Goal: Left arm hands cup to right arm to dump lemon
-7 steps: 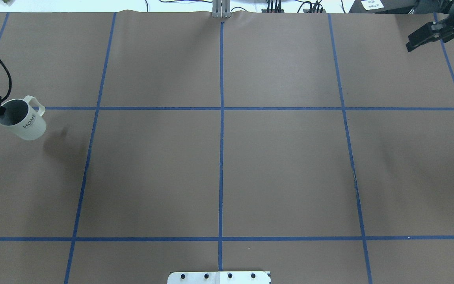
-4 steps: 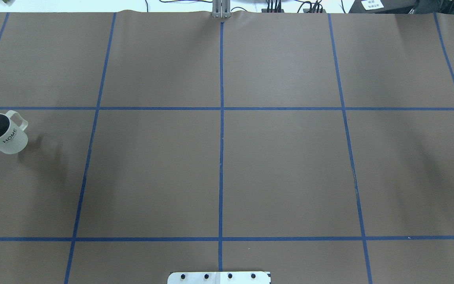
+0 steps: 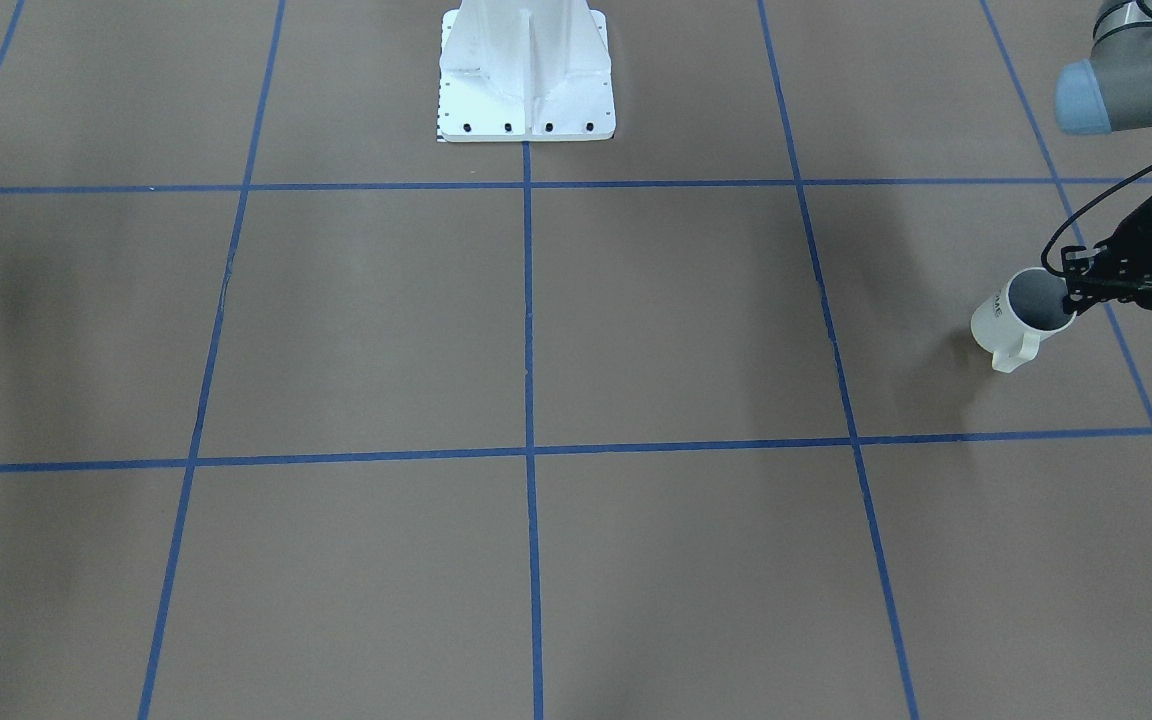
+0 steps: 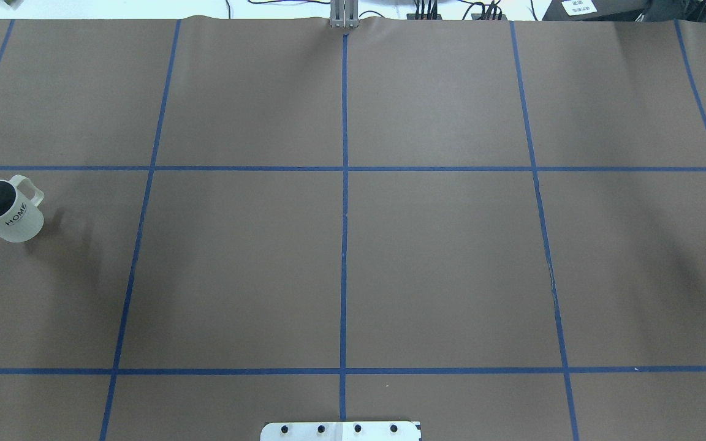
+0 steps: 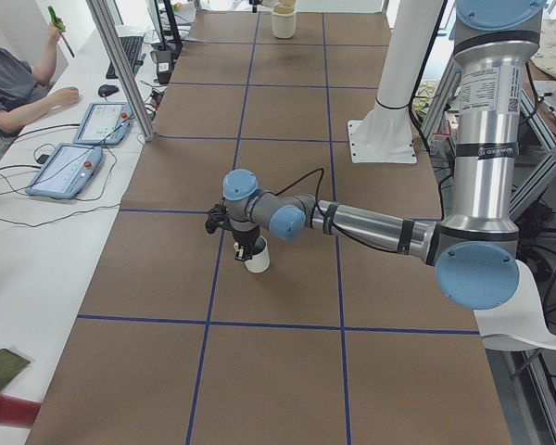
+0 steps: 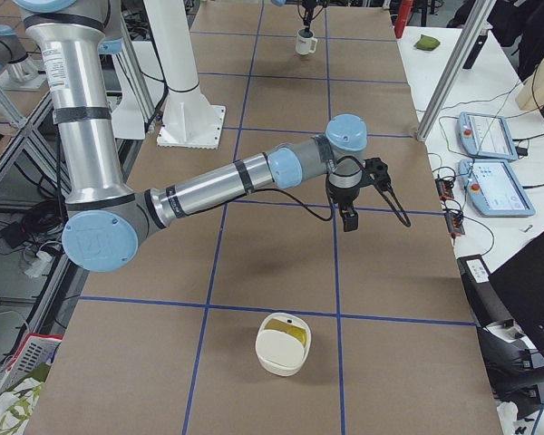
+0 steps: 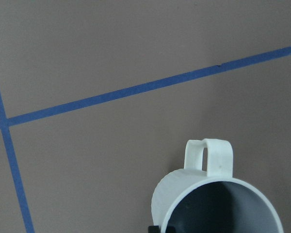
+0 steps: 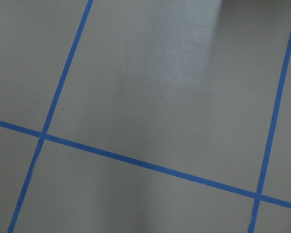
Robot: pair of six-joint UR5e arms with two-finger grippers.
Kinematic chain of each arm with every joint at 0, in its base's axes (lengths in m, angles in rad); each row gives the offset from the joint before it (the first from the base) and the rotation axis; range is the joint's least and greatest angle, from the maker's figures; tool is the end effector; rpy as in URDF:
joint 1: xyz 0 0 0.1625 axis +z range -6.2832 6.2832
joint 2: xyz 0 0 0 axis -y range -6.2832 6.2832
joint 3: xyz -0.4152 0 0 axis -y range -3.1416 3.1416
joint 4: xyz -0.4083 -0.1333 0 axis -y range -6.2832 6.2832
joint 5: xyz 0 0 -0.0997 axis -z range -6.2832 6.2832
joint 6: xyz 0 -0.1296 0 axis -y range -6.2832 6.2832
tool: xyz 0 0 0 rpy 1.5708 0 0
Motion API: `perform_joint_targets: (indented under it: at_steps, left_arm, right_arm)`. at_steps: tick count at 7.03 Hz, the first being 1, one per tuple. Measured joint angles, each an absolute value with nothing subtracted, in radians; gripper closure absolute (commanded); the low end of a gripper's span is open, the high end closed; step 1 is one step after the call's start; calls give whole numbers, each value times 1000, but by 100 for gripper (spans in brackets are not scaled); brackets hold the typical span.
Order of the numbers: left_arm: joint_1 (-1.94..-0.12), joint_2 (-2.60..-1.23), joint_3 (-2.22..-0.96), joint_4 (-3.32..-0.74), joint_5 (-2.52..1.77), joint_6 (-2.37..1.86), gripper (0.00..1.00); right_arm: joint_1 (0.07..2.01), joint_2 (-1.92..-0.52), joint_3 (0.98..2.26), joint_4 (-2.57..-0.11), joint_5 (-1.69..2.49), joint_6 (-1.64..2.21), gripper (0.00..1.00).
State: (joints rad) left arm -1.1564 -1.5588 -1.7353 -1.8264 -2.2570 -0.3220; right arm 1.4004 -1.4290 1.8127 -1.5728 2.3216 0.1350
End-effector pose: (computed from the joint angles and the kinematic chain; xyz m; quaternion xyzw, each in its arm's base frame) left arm 0.1665 -0.5056 0.5681 0.0595 0.3760 0.1107 0.9180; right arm -0.0516 -0.5645 0.4715 0.1197 -0.3826 -0.0857 0.9121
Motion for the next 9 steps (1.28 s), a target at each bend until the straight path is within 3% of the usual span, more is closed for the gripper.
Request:
perform_joint_targets:
  at_steps: [1,2,3,6,9]
  left_arm:
    - [-1155,-1559,-1733,-1827,-2258,-322,67]
    - [-1154,-1560,-1731,-1827,-2258,-322,54]
    - [-1154,-1561,-1729,-1827,-2258,-322,1]
    - [-1177,-1569,-1751,-1816,-2258,-310,0]
    - [-1399,-1580,-1753,-1659,-2259,-35,0]
  right_arm:
    - [1400,-1432,1814,-1572,2317,135,0]
    - [1400,-1434,1816,-1572,2311,135,0]
    - [1401,-1437,1816,-1572,2307,135,0]
    - [1406,-1438,1815,-1574,2303,129,0]
    - [1469,-1435,1784,-1656,2305,-35,0]
